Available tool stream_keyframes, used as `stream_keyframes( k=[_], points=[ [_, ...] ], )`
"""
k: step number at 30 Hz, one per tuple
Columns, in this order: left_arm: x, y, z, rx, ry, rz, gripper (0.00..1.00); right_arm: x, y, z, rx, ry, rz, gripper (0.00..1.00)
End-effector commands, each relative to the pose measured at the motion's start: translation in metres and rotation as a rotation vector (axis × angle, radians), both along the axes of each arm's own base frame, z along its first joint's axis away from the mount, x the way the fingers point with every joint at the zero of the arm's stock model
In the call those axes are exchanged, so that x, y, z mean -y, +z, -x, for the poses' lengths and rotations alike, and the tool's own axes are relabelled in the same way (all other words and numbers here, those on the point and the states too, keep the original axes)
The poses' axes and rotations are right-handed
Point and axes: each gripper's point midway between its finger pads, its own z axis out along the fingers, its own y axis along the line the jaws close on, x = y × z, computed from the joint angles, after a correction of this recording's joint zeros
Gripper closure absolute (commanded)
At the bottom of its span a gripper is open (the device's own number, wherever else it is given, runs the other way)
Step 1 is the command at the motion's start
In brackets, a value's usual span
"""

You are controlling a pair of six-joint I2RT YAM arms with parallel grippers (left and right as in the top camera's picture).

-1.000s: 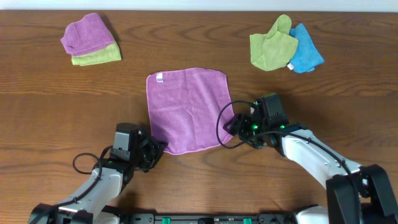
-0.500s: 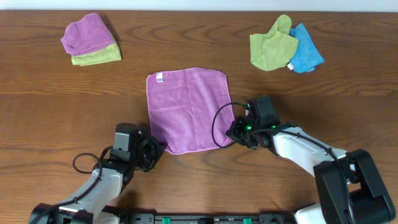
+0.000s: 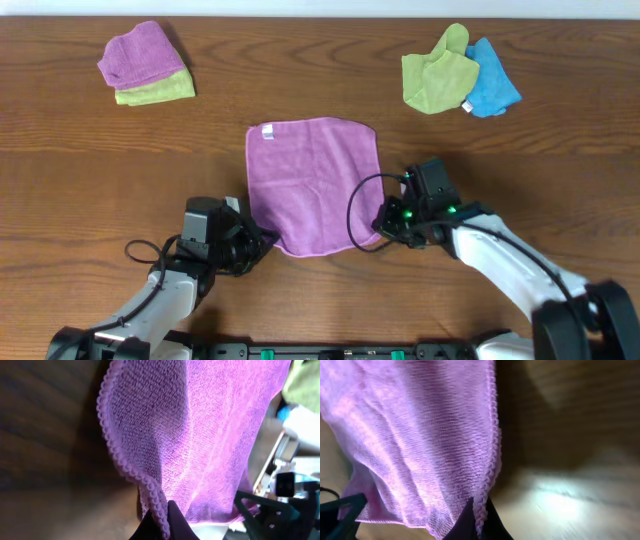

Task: Fold the cloth
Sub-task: 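Grasp the near cloth corners with both grippers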

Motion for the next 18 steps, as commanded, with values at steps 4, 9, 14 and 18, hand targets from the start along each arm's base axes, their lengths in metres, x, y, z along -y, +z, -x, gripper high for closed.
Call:
stream_keyframes(
  k=[4,9,14,18],
  points=[
    [0.008,0.003,0.023,-0.024,-0.108,0.028,0.94,0.009,0.006,0.01,0.019,0.038,0.055,0.99],
    [0.007,0.006,0.04,-0.07,-0.129,0.028,0.94,0.008,0.001,0.029,-0.044,0.069,0.079,0.99],
    [0.005,0.021,0.054,-0.078,-0.131,0.039,0.95,-0.005,0.008,0.054,-0.062,0.158,0.091,0.99],
    [0.002,0.034,0.063,-0.081,-0.113,0.036,0.94,-0.003,0.017,0.067,-0.07,0.172,0.1,0.99]
  ],
)
